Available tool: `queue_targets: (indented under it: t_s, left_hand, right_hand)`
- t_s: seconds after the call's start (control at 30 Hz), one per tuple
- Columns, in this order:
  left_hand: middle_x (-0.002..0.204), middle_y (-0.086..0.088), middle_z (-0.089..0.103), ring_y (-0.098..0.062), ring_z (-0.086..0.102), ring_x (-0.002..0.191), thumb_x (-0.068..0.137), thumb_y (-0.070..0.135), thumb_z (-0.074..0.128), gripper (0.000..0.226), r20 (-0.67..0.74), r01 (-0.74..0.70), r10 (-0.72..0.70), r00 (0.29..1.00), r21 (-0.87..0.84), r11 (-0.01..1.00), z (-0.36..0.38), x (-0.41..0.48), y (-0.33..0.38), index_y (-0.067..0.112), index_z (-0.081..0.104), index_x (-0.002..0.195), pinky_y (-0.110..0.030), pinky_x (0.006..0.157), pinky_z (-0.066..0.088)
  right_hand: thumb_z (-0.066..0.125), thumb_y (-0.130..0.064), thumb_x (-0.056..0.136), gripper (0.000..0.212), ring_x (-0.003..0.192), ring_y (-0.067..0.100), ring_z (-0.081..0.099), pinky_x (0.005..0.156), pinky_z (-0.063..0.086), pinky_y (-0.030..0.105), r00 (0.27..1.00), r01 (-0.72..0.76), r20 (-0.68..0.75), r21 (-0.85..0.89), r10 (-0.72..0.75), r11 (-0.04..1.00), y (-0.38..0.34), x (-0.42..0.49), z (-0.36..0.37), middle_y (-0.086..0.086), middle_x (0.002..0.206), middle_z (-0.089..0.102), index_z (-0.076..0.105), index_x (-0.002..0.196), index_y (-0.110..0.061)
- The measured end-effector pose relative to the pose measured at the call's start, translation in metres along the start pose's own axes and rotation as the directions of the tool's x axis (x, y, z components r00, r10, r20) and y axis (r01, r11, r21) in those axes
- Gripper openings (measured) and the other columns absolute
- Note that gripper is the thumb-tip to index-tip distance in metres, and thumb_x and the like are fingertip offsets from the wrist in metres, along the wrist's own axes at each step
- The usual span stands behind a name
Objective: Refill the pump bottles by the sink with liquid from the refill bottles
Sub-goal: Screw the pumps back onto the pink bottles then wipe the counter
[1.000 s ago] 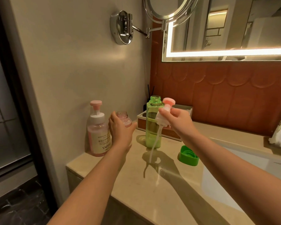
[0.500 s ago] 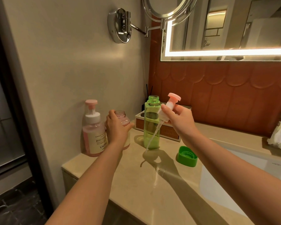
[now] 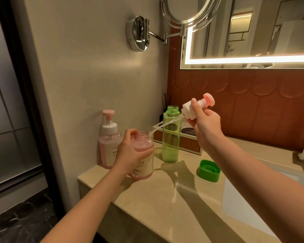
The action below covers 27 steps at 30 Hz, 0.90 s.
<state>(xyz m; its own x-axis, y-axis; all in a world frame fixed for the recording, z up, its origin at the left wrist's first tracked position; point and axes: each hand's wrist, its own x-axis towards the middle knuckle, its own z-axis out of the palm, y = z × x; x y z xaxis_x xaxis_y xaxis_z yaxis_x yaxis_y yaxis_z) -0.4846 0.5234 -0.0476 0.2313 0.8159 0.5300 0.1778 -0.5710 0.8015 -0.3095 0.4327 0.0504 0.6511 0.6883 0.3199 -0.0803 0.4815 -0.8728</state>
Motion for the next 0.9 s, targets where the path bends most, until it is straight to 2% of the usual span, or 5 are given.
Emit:
queue_targets:
  t_s: [0.23,0.33,0.43,0.57,0.9]
  left_hand:
    - [0.107,0.019,0.056,0.012,0.055,0.092,0.055,0.029,0.087,0.065,0.061,-0.037,0.045,0.997,-0.123,0.992,-0.007,-0.027,0.002,0.042,0.045,0.103,-0.003,0.069,0.043]
    - [0.106,0.016,0.058,0.007,0.057,0.094,0.048,0.042,0.088,0.069,0.021,0.005,-0.001,1.0,-0.198,0.98,-0.002,-0.031,0.006,0.041,0.046,0.103,-0.01,0.073,0.044]
    - [0.104,0.015,0.06,0.002,0.059,0.094,0.047,0.049,0.084,0.067,-0.027,0.01,-0.017,1.0,-0.228,0.974,0.003,-0.034,0.007,0.041,0.047,0.102,-0.019,0.078,0.047]
    - [0.096,0.021,0.064,0.005,0.061,0.089,0.049,0.05,0.08,0.064,-0.068,-0.037,0.021,0.997,-0.25,0.968,0.006,-0.035,0.004,0.037,0.049,0.104,-0.01,0.073,0.048]
    - [0.09,0.019,0.068,0.001,0.064,0.087,0.05,0.047,0.076,0.057,-0.125,-0.036,-0.001,0.992,-0.298,0.954,0.015,-0.035,-0.007,0.032,0.053,0.1,-0.014,0.073,0.048]
  right_hand:
    - [0.062,-0.034,0.086,0.015,0.087,0.014,0.06,0.082,0.051,0.028,0.999,0.017,0.049,-0.062,-0.014,0.998,0.004,-0.009,0.011,-0.006,0.089,0.061,0.056,0.083,-0.02]
    - [0.062,-0.033,0.085,0.022,0.086,0.012,0.059,0.074,0.051,0.024,0.993,0.046,0.112,-0.1,-0.035,0.994,0.004,-0.01,0.019,-0.008,0.092,0.06,0.053,0.099,-0.018]
    - [0.063,-0.029,0.085,0.017,0.081,0.008,0.06,0.07,0.051,0.022,0.973,0.074,0.226,-0.155,-0.038,0.985,0.005,-0.013,0.028,-0.01,0.09,0.061,0.053,0.096,-0.021]
    - [0.063,-0.025,0.086,0.009,0.079,0.004,0.061,0.067,0.052,0.016,0.912,0.125,0.41,-0.264,-0.006,0.956,0.01,-0.02,0.041,-0.007,0.09,0.064,0.056,0.09,-0.021]
    - [0.061,-0.023,0.088,0.025,0.105,0.032,0.059,0.089,0.049,0.036,0.744,0.25,0.651,-0.48,0.15,0.841,0.022,-0.025,0.052,0.02,0.11,0.064,0.062,0.106,-0.005]
